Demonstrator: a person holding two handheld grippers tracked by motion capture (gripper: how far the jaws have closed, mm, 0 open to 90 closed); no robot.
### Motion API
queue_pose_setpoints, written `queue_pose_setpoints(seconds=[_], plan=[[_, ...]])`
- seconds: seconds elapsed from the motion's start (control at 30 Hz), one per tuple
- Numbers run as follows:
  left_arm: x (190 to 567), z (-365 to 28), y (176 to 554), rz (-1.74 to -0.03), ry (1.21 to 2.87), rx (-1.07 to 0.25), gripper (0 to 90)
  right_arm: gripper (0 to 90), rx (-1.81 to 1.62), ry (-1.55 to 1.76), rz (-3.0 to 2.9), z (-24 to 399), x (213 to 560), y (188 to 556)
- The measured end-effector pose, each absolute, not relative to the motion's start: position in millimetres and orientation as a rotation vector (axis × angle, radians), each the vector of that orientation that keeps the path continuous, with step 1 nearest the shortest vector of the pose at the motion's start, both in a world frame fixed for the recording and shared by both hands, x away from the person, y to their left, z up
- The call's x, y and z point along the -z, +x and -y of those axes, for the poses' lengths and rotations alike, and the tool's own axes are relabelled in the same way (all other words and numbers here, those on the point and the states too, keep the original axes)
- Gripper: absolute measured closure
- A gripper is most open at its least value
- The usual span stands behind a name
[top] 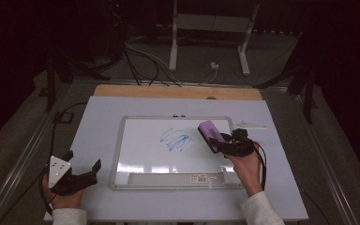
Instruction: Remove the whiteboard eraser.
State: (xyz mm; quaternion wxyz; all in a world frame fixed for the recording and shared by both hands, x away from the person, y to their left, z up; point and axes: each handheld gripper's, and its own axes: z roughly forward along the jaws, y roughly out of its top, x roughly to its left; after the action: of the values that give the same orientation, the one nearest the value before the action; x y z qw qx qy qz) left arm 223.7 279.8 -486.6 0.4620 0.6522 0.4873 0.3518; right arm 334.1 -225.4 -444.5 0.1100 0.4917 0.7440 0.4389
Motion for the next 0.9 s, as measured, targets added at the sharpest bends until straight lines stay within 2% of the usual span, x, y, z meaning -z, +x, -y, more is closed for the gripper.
queue_pose_setpoints(seconds=[0.9], plan=[[486.8, -279.9, 222.7, -1.202, 1.600, -0.869, 0.6, 41.3, -1.262, 1.408, -2.204, 189.7, 448.6, 359.0]])
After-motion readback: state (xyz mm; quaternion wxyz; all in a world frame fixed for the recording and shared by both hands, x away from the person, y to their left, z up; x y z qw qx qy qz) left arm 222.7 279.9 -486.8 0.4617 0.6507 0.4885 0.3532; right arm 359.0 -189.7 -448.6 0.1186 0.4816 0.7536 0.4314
